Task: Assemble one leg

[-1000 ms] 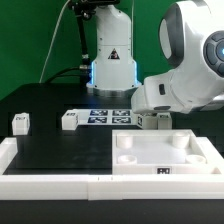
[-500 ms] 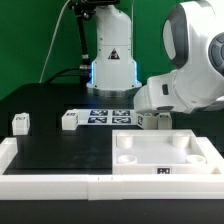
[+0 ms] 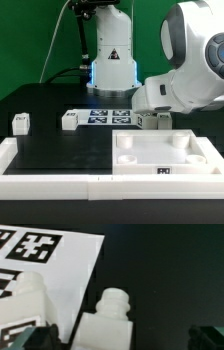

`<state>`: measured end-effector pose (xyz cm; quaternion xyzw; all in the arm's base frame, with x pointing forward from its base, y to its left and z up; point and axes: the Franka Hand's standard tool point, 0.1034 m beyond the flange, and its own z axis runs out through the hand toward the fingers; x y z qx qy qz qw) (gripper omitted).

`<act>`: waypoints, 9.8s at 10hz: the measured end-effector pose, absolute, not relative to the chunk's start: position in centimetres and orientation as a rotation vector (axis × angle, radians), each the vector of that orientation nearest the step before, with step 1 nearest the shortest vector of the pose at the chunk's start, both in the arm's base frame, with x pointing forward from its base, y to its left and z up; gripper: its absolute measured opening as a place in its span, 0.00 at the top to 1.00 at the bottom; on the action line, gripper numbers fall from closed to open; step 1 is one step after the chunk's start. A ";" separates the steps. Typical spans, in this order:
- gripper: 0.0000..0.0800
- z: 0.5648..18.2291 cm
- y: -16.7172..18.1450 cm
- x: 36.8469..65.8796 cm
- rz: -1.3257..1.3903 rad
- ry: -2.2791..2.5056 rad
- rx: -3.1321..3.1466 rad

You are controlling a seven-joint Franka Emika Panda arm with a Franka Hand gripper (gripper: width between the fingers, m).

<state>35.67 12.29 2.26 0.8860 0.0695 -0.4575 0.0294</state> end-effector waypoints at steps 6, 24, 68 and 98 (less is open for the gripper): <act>0.19 2.4 11.8 35.8 -1.421 0.204 2.738; 0.19 2.3 11.1 35.4 -1.461 0.210 2.724; 0.64 11.0 11.2 43.6 -0.189 0.221 3.153; 0.64 8.6 10.9 60.1 0.707 0.438 3.092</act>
Offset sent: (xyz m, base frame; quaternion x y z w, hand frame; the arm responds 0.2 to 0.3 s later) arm -0.0019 -0.0174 -0.0061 -0.0052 0.0066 -0.0113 0.9999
